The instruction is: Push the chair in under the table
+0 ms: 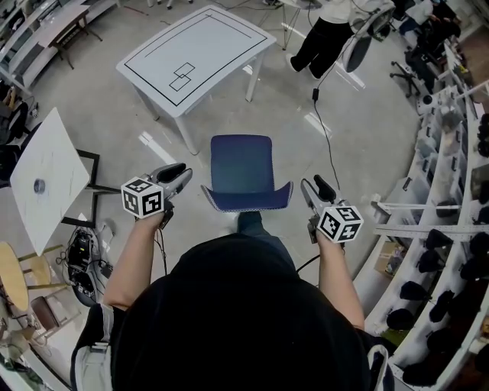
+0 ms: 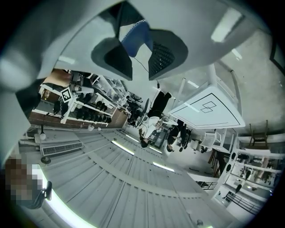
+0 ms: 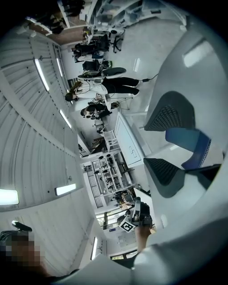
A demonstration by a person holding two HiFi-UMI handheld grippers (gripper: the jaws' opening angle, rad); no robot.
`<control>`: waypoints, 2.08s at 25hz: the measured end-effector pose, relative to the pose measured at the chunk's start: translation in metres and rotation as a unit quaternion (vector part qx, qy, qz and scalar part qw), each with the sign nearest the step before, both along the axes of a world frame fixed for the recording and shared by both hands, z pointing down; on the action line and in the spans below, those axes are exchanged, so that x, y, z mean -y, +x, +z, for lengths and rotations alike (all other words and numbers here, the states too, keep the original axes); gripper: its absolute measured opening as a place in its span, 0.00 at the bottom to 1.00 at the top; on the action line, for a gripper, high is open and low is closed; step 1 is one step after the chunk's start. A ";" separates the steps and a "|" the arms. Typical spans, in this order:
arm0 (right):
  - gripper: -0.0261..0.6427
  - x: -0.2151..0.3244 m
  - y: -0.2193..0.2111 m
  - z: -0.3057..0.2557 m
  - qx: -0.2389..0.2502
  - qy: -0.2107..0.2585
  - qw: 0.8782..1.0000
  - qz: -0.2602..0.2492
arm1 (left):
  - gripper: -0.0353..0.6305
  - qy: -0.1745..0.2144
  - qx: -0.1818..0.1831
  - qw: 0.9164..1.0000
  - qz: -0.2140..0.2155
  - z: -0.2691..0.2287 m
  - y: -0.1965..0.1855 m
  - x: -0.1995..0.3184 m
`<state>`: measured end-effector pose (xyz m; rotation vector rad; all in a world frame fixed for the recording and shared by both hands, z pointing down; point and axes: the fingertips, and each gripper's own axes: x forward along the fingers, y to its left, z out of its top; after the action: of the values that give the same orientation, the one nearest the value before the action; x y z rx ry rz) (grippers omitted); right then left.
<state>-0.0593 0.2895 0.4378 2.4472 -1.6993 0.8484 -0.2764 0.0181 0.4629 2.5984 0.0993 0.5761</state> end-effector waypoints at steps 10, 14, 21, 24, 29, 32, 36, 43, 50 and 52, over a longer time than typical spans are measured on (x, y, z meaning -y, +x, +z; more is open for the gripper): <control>0.38 0.003 0.032 0.053 0.033 -0.030 0.999 0.007 | 0.24 -0.014 0.037 0.999 -0.019 0.034 0.007 0.015; 0.39 -0.002 0.044 0.078 0.052 -0.048 0.997 0.011 | 0.26 -0.023 0.056 0.998 -0.023 0.052 0.014 0.015; 0.41 -0.011 0.055 0.133 0.095 -0.082 0.992 0.014 | 0.29 -0.044 0.096 0.994 -0.023 0.093 0.025 0.006; 0.42 -0.016 0.054 0.159 0.117 -0.102 0.988 0.008 | 0.31 -0.052 0.114 0.992 -0.025 0.109 0.029 0.000; 0.43 -0.023 0.054 0.197 0.148 -0.131 0.980 -0.007 | 0.34 -0.061 0.154 0.986 -0.027 0.142 0.029 -0.008; 0.43 -0.032 0.058 0.212 0.162 -0.144 0.976 -0.008 | 0.35 -0.074 0.181 0.980 -0.028 0.164 0.024 -0.017; 0.44 -0.044 0.061 0.226 0.178 -0.155 0.972 -0.001 | 0.36 -0.097 0.211 0.972 -0.025 0.185 0.011 -0.032; 0.46 -0.054 0.065 0.251 0.226 -0.146 0.963 0.013 | 0.41 -0.121 0.234 0.964 -0.045 0.216 0.002 -0.052; 0.48 -0.080 0.072 0.334 0.264 -0.203 0.942 0.034 | 0.46 -0.183 0.325 0.923 -0.090 0.302 -0.039 -0.059; 0.50 -0.079 0.069 0.344 0.279 -0.206 0.937 0.032 | 0.47 -0.205 0.320 0.919 -0.105 0.309 -0.033 -0.065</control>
<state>0.0100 0.3689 0.7814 2.0988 -1.3583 1.8303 -0.3098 0.0827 0.7716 1.8806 -0.2439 1.1500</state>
